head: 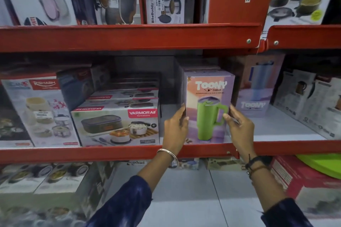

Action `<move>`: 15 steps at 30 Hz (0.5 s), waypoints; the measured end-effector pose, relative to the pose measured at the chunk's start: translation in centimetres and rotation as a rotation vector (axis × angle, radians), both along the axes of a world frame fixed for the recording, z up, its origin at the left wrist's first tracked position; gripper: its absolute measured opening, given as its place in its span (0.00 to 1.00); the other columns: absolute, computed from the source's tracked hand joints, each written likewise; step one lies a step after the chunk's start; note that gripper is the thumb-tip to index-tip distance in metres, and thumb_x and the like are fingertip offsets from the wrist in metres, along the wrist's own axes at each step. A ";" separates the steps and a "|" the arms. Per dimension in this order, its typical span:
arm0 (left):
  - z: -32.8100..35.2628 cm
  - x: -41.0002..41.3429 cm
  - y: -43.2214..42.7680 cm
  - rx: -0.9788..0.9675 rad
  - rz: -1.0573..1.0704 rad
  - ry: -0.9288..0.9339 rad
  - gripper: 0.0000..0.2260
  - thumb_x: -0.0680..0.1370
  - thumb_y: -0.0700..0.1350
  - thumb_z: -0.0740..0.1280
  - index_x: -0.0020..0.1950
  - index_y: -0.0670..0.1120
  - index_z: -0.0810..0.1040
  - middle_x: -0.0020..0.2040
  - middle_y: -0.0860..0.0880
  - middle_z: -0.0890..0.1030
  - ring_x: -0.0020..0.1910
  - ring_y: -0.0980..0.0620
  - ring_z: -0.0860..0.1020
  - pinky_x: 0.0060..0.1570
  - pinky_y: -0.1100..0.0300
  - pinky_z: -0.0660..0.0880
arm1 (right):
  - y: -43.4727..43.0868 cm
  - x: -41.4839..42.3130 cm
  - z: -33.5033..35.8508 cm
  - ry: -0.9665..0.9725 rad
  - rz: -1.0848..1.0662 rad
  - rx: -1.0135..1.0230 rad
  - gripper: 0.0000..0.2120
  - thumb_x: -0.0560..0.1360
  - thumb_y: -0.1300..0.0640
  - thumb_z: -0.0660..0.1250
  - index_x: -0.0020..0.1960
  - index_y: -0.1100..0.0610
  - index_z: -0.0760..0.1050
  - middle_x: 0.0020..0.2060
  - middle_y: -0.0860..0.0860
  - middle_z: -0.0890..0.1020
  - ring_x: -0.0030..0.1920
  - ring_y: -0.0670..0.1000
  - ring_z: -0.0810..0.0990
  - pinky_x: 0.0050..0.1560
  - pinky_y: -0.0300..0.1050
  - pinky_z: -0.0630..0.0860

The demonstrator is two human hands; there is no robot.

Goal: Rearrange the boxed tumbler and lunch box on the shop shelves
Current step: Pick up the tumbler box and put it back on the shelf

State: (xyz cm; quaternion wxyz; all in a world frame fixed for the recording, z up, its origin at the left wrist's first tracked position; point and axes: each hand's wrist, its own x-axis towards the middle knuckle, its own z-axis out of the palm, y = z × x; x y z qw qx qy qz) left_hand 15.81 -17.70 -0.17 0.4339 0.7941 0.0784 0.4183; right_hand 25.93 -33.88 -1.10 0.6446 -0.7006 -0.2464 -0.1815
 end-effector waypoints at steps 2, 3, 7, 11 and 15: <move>-0.1 0.4 0.1 0.015 0.001 0.006 0.18 0.76 0.39 0.64 0.66 0.47 0.71 0.44 0.43 0.83 0.40 0.54 0.74 0.52 0.52 0.78 | 0.2 0.6 -0.1 -0.013 0.000 0.005 0.20 0.75 0.62 0.67 0.67 0.61 0.71 0.63 0.53 0.75 0.48 0.23 0.74 0.51 0.21 0.70; -0.1 0.4 0.2 0.027 0.011 0.017 0.18 0.76 0.40 0.64 0.67 0.47 0.71 0.43 0.42 0.83 0.40 0.54 0.74 0.51 0.51 0.78 | 0.4 0.8 0.0 -0.019 -0.003 0.002 0.20 0.75 0.63 0.66 0.66 0.62 0.71 0.63 0.54 0.75 0.47 0.23 0.73 0.50 0.20 0.70; -0.1 0.8 0.4 0.079 0.065 0.035 0.18 0.77 0.41 0.63 0.67 0.46 0.71 0.37 0.42 0.81 0.33 0.45 0.77 0.42 0.48 0.78 | 0.8 1.4 0.0 -0.023 -0.010 0.010 0.20 0.75 0.63 0.67 0.66 0.63 0.72 0.64 0.59 0.76 0.46 0.22 0.73 0.52 0.21 0.70; -0.2 0.6 0.1 0.100 0.080 0.023 0.18 0.77 0.42 0.63 0.67 0.46 0.71 0.35 0.47 0.76 0.33 0.50 0.73 0.40 0.46 0.77 | 0.6 1.1 0.1 -0.053 -0.013 -0.019 0.20 0.75 0.63 0.66 0.66 0.63 0.72 0.64 0.60 0.76 0.46 0.21 0.73 0.51 0.20 0.69; 0.1 0.4 0.0 0.076 0.054 0.026 0.17 0.77 0.39 0.62 0.66 0.44 0.71 0.45 0.42 0.82 0.39 0.53 0.75 0.47 0.50 0.77 | 0.4 0.3 0.6 -0.036 -0.024 -0.069 0.21 0.75 0.61 0.66 0.67 0.60 0.71 0.64 0.57 0.77 0.50 0.28 0.76 0.58 0.30 0.74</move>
